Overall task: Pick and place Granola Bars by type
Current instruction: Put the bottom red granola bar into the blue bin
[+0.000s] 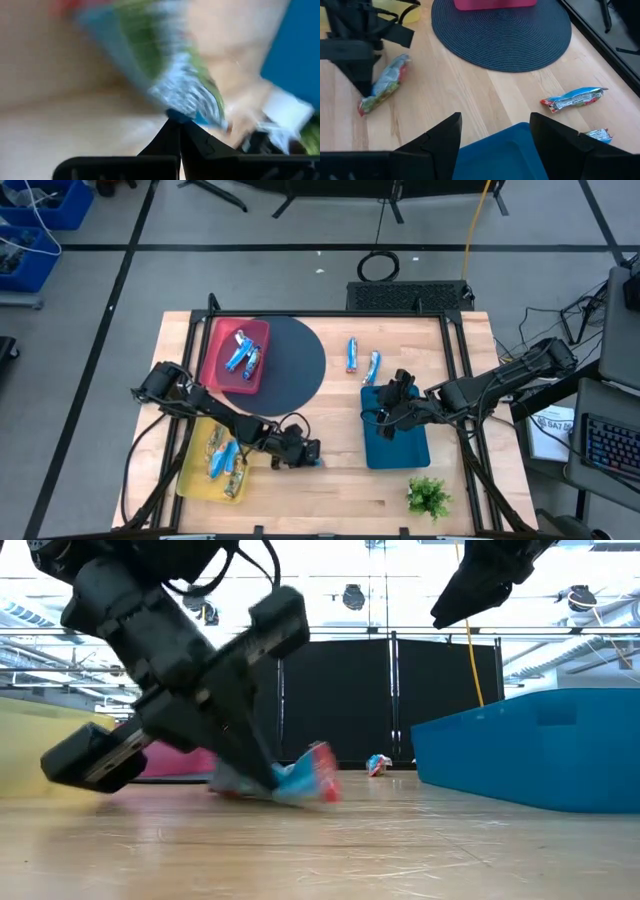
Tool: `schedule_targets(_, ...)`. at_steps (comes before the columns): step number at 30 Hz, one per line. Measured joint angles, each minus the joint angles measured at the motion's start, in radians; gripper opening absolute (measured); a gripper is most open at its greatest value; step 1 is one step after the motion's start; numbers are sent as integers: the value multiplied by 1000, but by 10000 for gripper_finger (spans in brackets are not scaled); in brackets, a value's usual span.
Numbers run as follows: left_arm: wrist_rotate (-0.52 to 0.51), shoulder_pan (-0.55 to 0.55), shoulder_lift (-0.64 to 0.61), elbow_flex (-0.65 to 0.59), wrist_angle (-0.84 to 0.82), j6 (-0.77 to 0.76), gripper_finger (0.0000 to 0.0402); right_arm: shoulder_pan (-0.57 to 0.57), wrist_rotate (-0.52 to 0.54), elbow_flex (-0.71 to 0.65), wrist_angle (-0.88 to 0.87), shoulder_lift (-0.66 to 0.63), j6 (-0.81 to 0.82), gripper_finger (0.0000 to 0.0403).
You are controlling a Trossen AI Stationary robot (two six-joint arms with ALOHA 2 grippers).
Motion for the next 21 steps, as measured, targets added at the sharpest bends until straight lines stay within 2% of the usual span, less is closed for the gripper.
schedule_targets(4, 8, -6, -14, 5, 68, 44, 1, 0, -2, 0, 0, 0, 2, 225)
schedule_targets(16, -14, 3, -25, 50, 75, 129, 1, 0, -5, 0, 25, 0, 1, 221)
schedule_targets(21, 1, 4, -25, 50, 97, 154, 0, 0, -114, 0, 61, 1, 8, 222)
